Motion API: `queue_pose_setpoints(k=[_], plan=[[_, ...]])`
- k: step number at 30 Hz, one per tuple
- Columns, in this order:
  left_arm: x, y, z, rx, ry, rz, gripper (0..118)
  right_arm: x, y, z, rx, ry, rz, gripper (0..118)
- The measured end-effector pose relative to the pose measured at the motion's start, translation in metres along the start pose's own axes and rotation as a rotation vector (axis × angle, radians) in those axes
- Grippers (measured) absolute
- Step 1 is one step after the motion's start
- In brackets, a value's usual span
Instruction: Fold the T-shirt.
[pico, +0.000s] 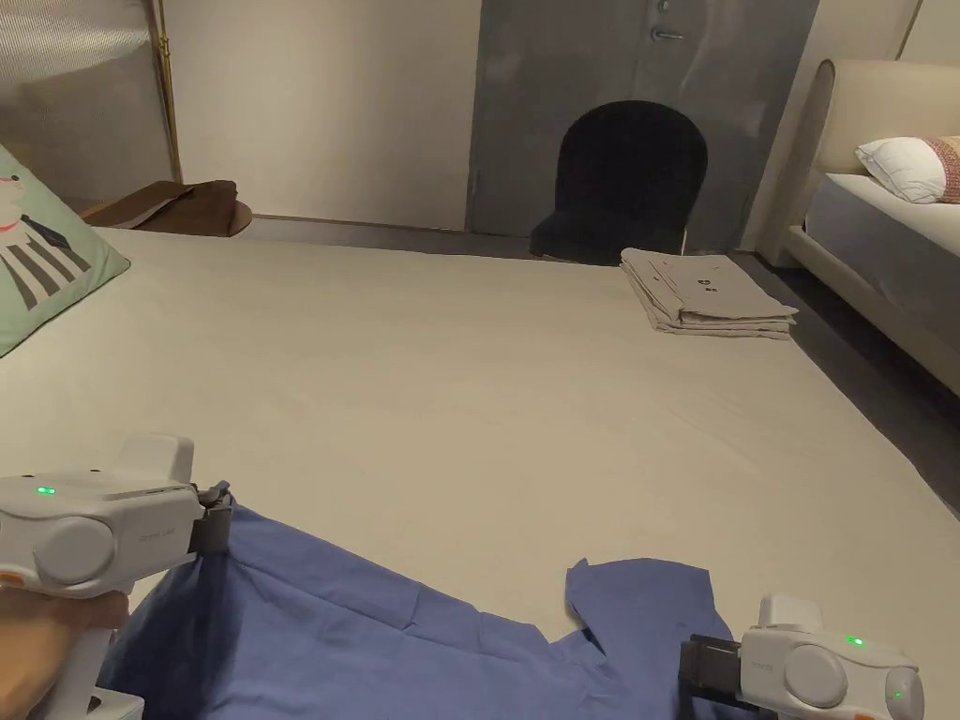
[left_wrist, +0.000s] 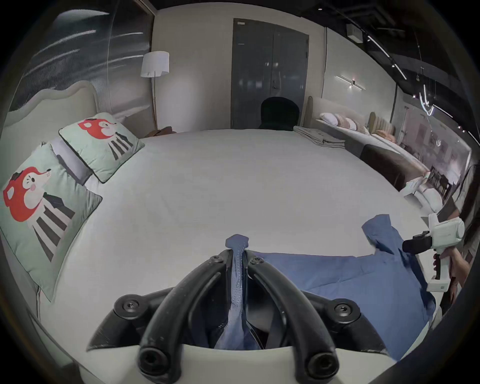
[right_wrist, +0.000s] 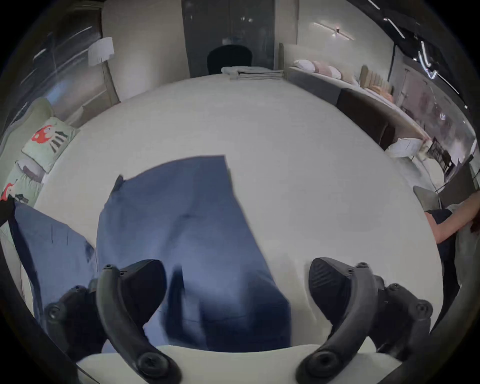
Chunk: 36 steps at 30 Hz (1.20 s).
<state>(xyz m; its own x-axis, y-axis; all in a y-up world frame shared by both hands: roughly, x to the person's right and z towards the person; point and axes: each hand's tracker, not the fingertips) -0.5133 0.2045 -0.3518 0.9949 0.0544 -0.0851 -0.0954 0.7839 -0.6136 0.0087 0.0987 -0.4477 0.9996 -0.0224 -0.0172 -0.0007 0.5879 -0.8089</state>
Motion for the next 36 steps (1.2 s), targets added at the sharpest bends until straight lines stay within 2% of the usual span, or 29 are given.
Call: queue_pose_setpoints(k=[2, 4, 6, 7, 9, 10, 12, 14, 19, 26, 29, 36], plan=[[0.000, -0.003, -0.002, 0.000, 0.010, -0.004, 2, -0.007, -0.004, -0.005, -0.016, 0.018, 0.028, 98], [-0.004, -0.005, -0.001, -0.005, 0.008, 0.012, 2, -0.014, -0.007, -0.007, -0.041, 0.017, 0.089, 69], [-0.001, -0.008, 0.001, -0.006, 0.011, 0.018, 2, -0.017, -0.009, -0.003, 0.006, -0.005, 0.126, 65], [-0.002, -0.010, 0.001, -0.008, 0.012, 0.020, 2, -0.016, -0.009, 0.000, -0.005, 0.018, 0.113, 49], [-0.002, -0.013, 0.003, -0.010, 0.017, 0.022, 2, -0.018, -0.009, 0.011, 0.003, 0.025, 0.102, 3], [-0.002, -0.015, 0.004, -0.011, 0.018, 0.025, 2, -0.019, -0.010, 0.016, 0.017, 0.051, 0.112, 4], [-0.003, -0.017, 0.008, -0.009, 0.022, 0.034, 2, -0.020, -0.009, 0.023, 0.046, 0.038, 0.142, 4], [-0.004, -0.019, 0.014, -0.002, 0.026, 0.049, 2, -0.020, -0.008, 0.040, 0.118, 0.015, 0.167, 3], [-0.011, -0.016, 0.039, 0.067, 0.067, 0.084, 2, -0.027, 0.006, 0.095, 0.314, 0.044, 0.218, 3], [-0.020, 0.032, 0.090, 0.249, 0.151, 0.077, 2, -0.062, 0.059, 0.176, 0.663, -0.053, 0.322, 3], [-0.024, 0.066, 0.113, 0.331, 0.184, 0.092, 2, -0.074, 0.094, 0.207, 0.780, -0.057, 0.327, 3], [-0.037, 0.156, 0.160, 0.513, 0.267, 0.103, 2, -0.095, 0.180, 0.272, 0.984, 0.003, 0.277, 3]])
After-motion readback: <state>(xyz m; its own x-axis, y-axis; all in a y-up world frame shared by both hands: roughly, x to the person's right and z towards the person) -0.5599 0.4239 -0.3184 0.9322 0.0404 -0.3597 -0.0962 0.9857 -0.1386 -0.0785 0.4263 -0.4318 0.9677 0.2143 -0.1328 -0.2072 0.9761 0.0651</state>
